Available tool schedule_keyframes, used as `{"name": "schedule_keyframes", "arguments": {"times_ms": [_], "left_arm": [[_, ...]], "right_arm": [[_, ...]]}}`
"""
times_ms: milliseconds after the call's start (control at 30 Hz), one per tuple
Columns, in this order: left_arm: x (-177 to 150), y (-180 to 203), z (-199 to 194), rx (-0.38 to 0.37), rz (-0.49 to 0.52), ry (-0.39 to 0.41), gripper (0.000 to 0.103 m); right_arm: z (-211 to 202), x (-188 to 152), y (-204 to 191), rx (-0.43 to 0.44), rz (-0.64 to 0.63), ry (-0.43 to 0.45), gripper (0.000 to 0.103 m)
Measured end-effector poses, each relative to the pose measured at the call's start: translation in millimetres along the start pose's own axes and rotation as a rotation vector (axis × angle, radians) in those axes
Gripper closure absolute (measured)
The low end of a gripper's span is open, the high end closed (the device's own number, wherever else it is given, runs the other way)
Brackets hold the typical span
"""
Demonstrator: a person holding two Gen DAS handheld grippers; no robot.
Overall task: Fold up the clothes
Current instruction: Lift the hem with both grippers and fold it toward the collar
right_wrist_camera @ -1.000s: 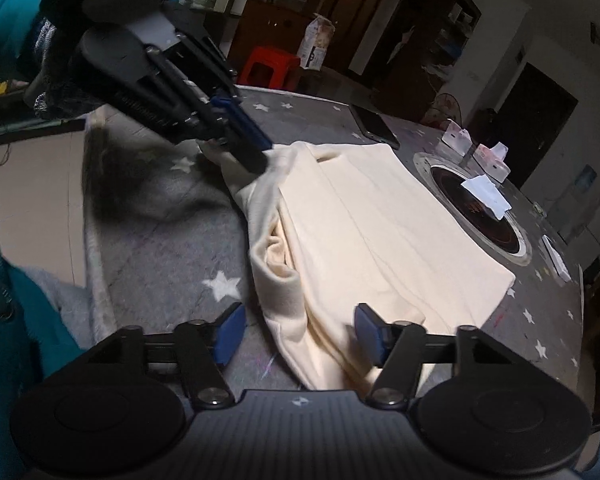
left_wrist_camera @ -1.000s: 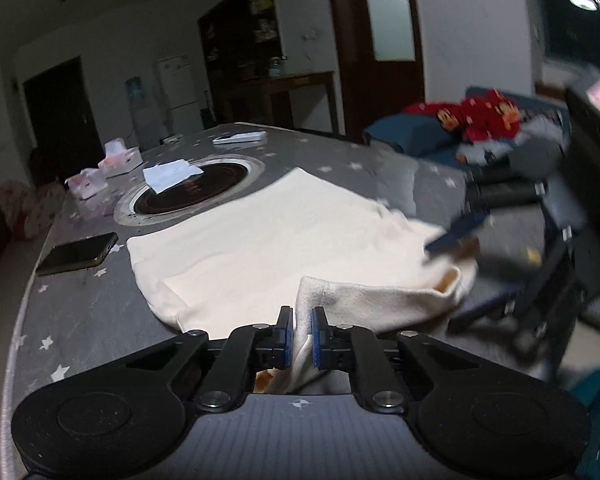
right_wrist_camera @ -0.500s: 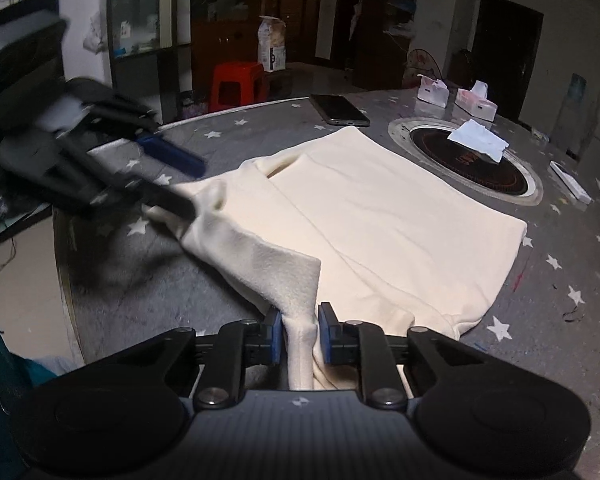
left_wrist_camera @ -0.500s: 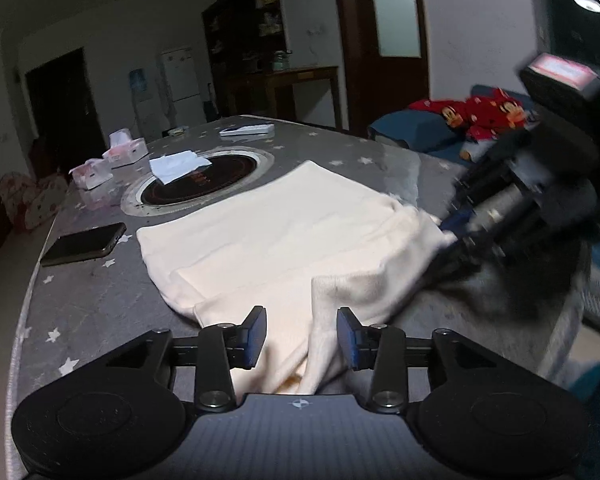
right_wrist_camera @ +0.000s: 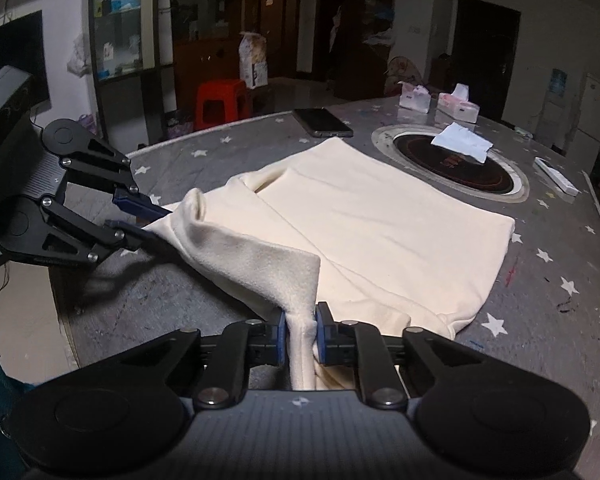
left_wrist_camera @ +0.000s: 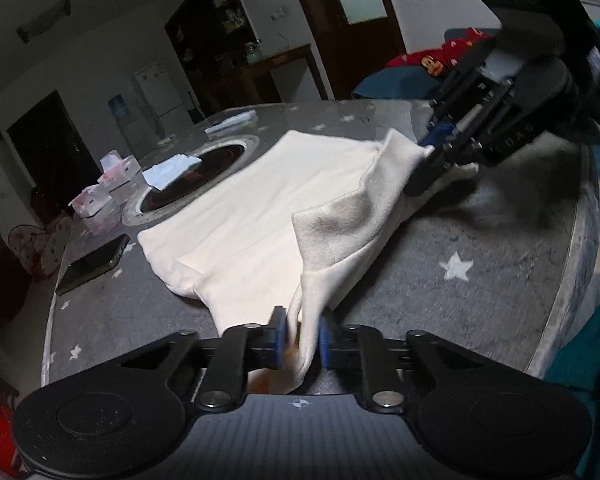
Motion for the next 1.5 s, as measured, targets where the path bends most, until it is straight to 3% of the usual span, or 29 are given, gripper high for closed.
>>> {"name": "schedule_keyframes", "arguments": {"times_ms": [333, 667, 900, 1133, 1333, 1500], "left_arm": [[3, 10, -48, 0.013, -0.099, 0.082, 0.091], [9, 35, -123, -0.021, -0.135, 0.141, 0.091], [28, 7, -94, 0.005, -0.185, 0.115, 0.092], [49, -39, -54, 0.015, -0.239, 0.098, 0.093], [62, -69, -1, 0.042, -0.270, 0.053, 0.094], [58, -81, 39, 0.055, -0.324, -0.003, 0.094]], "right_arm": [[-42, -10, -18, -0.006, -0.015, 0.078, 0.092], [-109, -19, -45, 0.034, -0.071, 0.088, 0.092], [-107, -3, -34, 0.027, -0.090, 0.094, 0.093], [-78, 37, 4, 0.013, -0.112, 0.086, 0.094], [-28, 62, 38, -0.007, -0.119, 0.028, 0.094], [24, 59, 56, -0.027, -0.061, -0.019, 0.094]]}}
Point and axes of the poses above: each gripper's, at about its wrist camera, not at the fingertips, and z roughly the way its jaws point, y to its right, x to its top, the point moved 1 cm from there along z, roughly the way its jaws point, and after that the axes turned 9 degrees about -y, right-handed, at the moved point
